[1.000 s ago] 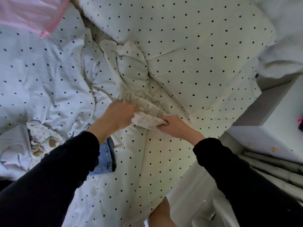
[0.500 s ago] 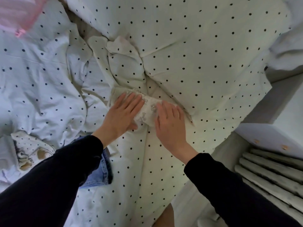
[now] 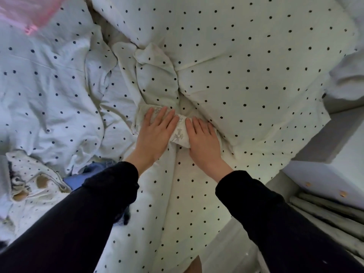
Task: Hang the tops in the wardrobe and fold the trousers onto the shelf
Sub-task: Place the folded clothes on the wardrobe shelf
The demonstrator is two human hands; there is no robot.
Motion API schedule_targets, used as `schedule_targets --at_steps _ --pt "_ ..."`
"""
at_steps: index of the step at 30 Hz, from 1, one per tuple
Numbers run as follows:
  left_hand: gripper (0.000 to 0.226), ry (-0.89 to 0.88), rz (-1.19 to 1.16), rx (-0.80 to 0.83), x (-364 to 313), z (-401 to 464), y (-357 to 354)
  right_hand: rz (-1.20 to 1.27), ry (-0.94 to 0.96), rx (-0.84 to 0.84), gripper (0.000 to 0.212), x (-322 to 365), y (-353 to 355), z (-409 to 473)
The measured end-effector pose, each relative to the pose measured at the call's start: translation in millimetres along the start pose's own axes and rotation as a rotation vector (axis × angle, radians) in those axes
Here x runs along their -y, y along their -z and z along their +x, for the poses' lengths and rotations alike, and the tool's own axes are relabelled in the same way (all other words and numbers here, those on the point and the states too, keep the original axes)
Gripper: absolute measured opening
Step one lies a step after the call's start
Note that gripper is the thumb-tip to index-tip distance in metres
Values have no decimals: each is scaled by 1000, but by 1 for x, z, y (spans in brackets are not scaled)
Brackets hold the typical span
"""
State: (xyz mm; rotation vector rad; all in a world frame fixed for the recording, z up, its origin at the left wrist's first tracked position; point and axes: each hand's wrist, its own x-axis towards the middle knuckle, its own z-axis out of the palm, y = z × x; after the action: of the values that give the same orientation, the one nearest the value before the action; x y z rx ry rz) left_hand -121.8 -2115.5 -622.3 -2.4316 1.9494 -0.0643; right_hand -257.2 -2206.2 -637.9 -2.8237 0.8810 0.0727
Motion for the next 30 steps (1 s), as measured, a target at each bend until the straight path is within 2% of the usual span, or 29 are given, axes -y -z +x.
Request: schedule_targets --at_steps 3,6,10,12,14,17,19,21,25,30 --pt "55 38 -84 -31 -3 -22 26 -26 94 -132 63 3 29 -19" --pt "57 138 -97 -149 -9 -65 62 -68 259 -270 44 20 68 -39" --pt "57 388 -97 -256 -21 -140 116 -54 485 -361 41 71 120 -63" --pt "63 439 -97 -269 -24 -162 121 -47 530 -370 42 84 127 -66" --pt "65 528 -45 -321 -13 -219 157 -79 661 -419 42 134 153 -90" --pt "54 635 15 -415 0 -285 197 -91 798 -443 50 201 184 -112" --pt "57 727 56 -445 4 -339 227 -93 894 -500 49 251 207 -137" --pt "62 793 95 -439 10 -389 253 -95 992 -545 38 296 222 -157" --pt "53 952 226 -438 11 -526 312 -54 1174 -611 50 412 250 -233" --pt "46 1222 396 -423 -13 -725 371 54 1480 -630 52 576 268 -367"
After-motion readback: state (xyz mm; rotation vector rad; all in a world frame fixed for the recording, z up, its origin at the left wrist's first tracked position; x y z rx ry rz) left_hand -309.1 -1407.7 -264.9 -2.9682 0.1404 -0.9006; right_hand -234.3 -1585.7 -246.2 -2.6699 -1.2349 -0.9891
